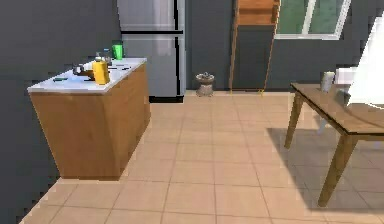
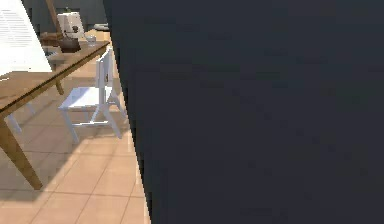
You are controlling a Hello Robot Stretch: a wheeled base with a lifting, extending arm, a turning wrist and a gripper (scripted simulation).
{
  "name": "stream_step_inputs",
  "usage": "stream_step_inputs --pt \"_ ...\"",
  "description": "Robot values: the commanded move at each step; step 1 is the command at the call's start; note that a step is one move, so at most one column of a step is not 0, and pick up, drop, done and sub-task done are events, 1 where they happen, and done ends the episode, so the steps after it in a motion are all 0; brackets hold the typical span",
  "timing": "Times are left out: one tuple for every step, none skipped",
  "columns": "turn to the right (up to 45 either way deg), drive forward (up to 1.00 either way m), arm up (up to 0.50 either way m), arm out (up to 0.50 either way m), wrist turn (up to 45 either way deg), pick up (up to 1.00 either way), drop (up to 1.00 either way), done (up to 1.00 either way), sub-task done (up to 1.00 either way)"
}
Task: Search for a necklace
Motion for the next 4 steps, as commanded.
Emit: stream_step_inputs --pt "9.0 0.0 0.0 0.0 0.0 0.0 0.0 0.0 0.0" --pt "0.0 0.3 0.0 0.0 0.0 0.0 0.0 0.0 0.0" --pt "36.0 0.0 0.0 0.0 0.0 0.0 0.0 0.0 0.0" --pt "0.0 0.4 0.0 0.0 0.0 0.0 0.0 0.0 0.0"
